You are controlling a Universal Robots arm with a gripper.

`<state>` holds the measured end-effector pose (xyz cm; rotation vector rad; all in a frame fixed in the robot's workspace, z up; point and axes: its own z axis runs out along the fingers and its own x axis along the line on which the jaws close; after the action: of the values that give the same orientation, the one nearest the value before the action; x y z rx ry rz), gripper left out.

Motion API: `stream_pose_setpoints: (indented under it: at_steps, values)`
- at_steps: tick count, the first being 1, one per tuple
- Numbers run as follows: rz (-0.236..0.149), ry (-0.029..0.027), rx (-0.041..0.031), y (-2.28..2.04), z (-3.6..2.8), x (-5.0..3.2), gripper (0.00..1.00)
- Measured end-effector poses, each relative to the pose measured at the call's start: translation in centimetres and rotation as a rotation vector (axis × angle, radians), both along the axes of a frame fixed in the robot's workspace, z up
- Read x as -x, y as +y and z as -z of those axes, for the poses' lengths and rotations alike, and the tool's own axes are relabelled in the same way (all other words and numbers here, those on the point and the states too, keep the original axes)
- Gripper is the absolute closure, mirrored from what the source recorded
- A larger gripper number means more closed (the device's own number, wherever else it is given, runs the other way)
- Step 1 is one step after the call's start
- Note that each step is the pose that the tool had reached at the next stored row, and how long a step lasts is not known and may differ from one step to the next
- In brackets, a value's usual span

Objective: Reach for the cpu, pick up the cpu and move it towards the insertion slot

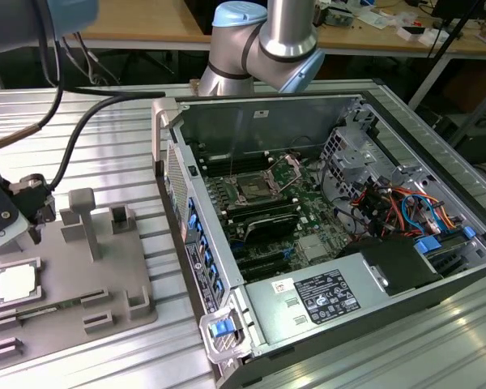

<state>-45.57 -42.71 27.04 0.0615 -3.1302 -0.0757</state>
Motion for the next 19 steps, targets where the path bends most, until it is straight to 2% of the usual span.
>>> stream_pose_setpoints:
  at_steps: [10,15,19]
  values:
    - [0.000,0.0000,0.0000,-0.07,2.08,0.02,0.11]
    - [0.000,0.0000,0.0000,-0.08,2.48,0.02,0.11]
    - [0.000,0.0001,0.0001,-0.08,2.48,0.02,0.11]
